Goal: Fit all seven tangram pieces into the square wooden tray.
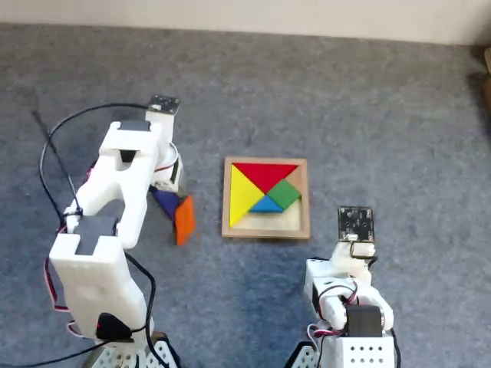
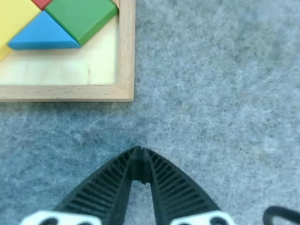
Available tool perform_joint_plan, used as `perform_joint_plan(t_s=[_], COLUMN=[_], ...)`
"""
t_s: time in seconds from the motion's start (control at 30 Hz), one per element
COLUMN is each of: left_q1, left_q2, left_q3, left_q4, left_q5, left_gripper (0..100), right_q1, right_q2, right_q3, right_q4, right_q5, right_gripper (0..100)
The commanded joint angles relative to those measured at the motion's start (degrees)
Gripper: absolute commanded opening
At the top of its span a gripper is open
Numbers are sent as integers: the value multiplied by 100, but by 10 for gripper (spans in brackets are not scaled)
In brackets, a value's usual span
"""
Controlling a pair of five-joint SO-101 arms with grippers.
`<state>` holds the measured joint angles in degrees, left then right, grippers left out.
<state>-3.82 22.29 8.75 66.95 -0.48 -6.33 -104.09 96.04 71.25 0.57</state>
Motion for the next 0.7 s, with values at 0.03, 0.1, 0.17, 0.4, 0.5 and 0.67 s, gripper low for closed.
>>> perform_joint_plan(t_s=[0.03,0.1,0.17,0.4,0.5,0.67], left_q1=[92,92,92,136,330,576], left_q2=[-84,-171,-347,-1648,-2070,-2334], left_q3=[-224,-338,-426,-356,-356,180], left_q4=[404,607,818,1486,2004,2198], left_q5=[0,-9,-255,-466,-440,589], left_gripper=[193,193,193,194,247,301], right_q1=[57,57,57,57,57,57], right_q2=[-84,-84,-84,-84,-84,-84], right_q3=[787,787,787,787,787,787], right_q4=[40,40,40,40,40,40], right_q5=[-18,-18,-18,-18,-18,-18], right_gripper=[5,5,5,5,5,5])
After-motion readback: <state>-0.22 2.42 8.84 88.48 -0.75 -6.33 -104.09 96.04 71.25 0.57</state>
